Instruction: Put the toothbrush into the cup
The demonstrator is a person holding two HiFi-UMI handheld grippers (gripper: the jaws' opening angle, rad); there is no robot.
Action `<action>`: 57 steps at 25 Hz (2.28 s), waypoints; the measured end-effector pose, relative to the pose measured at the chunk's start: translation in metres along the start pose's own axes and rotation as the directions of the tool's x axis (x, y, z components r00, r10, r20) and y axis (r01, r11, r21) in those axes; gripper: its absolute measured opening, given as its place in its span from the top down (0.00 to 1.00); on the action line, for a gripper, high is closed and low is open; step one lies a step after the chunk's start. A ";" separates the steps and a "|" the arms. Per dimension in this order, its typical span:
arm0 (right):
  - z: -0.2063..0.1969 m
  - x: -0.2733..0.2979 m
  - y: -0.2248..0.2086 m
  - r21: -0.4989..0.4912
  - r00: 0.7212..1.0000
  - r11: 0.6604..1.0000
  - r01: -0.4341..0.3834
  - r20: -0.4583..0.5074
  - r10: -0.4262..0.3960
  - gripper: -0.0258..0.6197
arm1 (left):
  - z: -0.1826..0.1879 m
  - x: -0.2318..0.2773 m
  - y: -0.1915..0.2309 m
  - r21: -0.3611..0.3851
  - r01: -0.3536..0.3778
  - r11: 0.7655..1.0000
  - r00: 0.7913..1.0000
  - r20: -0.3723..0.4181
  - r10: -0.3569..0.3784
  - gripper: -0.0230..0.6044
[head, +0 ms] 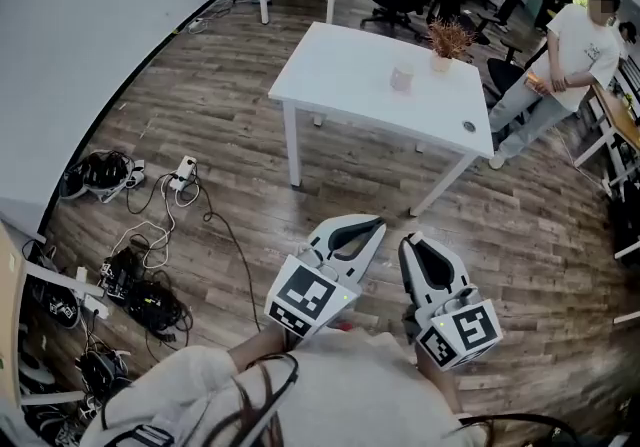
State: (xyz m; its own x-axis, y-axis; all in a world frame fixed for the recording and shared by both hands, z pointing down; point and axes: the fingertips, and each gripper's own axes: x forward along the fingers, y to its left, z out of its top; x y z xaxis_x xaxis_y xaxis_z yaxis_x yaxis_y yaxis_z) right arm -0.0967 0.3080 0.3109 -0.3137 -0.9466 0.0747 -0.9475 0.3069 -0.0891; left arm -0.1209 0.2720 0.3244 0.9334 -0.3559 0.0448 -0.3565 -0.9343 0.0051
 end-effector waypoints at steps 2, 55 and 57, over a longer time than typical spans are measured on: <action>0.000 0.000 -0.001 0.006 1.000 1.000 -0.001 0.007 0.001 0.89 | -0.001 0.000 0.000 -0.002 0.000 1.000 1.000 -0.002 0.000 0.96; 0.005 0.166 -0.273 0.064 0.998 0.996 -0.056 -0.007 0.056 0.89 | -0.021 0.273 0.154 -0.010 -0.059 0.998 0.992 -0.108 0.058 0.96; 0.003 0.169 -0.279 0.074 0.999 0.996 -0.051 -0.008 0.052 0.89 | -0.023 0.278 0.161 -0.013 -0.063 0.998 0.991 -0.118 0.062 0.96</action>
State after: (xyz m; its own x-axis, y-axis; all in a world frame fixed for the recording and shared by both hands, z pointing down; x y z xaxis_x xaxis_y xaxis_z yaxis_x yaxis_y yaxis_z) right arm 0.1147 0.0619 0.3449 -0.3627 -0.9286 0.0783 -0.9232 0.3466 -0.1661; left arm 0.0800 0.0235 0.3605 0.8984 -0.4078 0.1628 -0.4155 -0.9095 0.0148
